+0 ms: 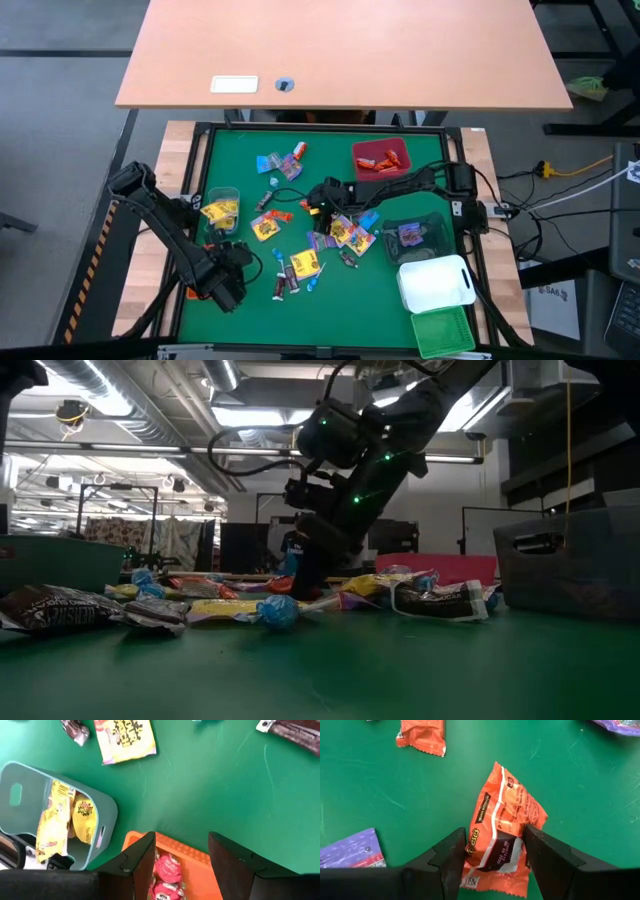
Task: Sort candy
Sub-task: Put the orange chocolate bar into the red bin
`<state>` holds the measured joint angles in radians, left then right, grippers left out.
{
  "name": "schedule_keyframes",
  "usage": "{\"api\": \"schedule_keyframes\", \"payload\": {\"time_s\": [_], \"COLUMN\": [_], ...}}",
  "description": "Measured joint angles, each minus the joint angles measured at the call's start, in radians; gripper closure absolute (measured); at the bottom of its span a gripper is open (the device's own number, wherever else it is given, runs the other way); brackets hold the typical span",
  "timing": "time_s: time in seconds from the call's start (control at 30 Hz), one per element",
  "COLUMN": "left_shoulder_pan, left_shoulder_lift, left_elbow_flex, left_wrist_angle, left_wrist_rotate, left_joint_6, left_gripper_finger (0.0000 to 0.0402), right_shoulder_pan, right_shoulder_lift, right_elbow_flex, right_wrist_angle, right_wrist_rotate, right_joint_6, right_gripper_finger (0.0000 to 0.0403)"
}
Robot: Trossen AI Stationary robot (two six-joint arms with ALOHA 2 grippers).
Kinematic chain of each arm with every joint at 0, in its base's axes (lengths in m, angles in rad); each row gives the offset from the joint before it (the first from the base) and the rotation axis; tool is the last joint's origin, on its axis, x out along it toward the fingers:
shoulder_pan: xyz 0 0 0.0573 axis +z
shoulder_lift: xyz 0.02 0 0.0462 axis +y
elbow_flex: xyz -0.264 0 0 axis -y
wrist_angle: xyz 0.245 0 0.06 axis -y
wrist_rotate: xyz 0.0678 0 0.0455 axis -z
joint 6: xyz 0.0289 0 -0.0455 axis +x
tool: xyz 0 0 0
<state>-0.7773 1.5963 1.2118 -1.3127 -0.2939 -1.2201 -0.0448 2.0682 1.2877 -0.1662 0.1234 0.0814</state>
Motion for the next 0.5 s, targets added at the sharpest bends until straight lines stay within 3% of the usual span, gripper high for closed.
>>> {"api": "schedule_keyframes", "payload": {"time_s": [0.13, 0.5], "left_shoulder_pan": [0.0, 0.059], "left_shoulder_lift": [0.0, 0.0], "left_elbow_flex": [0.0, 0.0], "left_wrist_angle": [0.007, 0.036], "left_wrist_rotate": [-0.058, -0.158], "left_joint_6": [0.0, 0.001], "left_gripper_finger": [0.0231, 0.0231], "right_shoulder_pan": [0.0, -0.001], "right_shoulder_lift": [0.0, -0.002], "right_elbow_flex": [0.0, 0.011], "right_wrist_angle": [-0.003, -0.026], "right_wrist_rotate": [0.001, 0.005], "right_joint_6": [0.0, -0.01], "right_gripper_finger": [0.0208, 0.0301]}}
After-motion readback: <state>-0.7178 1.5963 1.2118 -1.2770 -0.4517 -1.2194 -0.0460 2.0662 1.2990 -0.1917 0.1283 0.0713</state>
